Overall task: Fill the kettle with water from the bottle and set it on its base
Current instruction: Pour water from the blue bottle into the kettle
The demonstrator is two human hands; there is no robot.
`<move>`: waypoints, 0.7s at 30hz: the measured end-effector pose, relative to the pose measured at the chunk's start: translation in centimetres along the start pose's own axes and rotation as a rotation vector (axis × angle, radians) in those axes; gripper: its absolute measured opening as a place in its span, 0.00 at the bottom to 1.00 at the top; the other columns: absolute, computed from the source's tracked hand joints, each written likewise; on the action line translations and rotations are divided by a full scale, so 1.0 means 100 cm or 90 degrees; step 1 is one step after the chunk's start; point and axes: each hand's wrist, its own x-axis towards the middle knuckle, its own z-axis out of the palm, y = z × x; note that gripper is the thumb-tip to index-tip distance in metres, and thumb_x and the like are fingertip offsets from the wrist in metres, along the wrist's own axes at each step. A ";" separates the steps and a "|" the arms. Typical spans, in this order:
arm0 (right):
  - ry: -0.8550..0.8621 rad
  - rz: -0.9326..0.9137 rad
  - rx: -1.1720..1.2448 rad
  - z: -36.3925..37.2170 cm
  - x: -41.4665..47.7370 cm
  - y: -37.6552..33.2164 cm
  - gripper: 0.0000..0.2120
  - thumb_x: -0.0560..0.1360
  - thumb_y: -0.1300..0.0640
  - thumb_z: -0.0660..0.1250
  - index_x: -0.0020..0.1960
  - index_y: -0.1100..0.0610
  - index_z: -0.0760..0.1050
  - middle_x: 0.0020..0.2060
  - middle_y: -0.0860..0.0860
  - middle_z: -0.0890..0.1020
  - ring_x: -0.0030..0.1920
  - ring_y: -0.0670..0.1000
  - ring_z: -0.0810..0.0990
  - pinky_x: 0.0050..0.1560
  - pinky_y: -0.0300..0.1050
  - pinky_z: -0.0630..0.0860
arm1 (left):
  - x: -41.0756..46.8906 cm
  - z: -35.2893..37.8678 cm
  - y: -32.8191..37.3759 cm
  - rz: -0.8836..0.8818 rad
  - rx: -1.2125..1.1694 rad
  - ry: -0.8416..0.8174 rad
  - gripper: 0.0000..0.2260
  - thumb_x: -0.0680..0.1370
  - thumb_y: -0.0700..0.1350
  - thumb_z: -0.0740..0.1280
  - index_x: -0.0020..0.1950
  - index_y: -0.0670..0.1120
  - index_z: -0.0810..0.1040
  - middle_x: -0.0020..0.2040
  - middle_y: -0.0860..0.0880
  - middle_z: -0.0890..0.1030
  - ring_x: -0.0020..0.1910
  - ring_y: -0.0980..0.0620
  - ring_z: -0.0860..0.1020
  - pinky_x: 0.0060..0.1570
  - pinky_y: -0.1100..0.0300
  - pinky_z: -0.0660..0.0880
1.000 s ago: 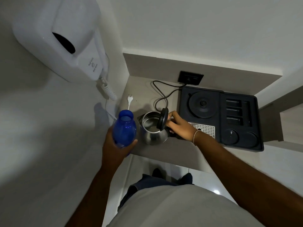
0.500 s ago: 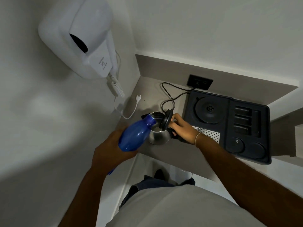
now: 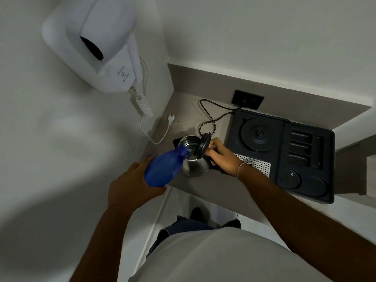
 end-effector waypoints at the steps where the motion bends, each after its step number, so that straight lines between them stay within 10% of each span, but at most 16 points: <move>1: 0.000 -0.001 0.000 0.000 0.000 0.000 0.21 0.80 0.38 0.66 0.57 0.55 0.70 0.31 0.44 0.80 0.38 0.49 0.78 0.48 0.48 0.78 | -0.001 0.000 0.000 -0.005 0.002 0.001 0.48 0.66 0.71 0.76 0.82 0.64 0.61 0.60 0.54 0.78 0.54 0.48 0.83 0.53 0.52 0.79; 21: 0.008 -0.009 -0.035 0.001 -0.004 -0.006 0.26 0.72 0.28 0.64 0.53 0.50 0.70 0.37 0.46 0.80 0.41 0.48 0.79 0.52 0.54 0.79 | 0.005 0.016 -0.005 -0.002 -0.044 0.007 0.46 0.66 0.66 0.79 0.80 0.61 0.65 0.56 0.57 0.74 0.48 0.50 0.80 0.47 0.54 0.76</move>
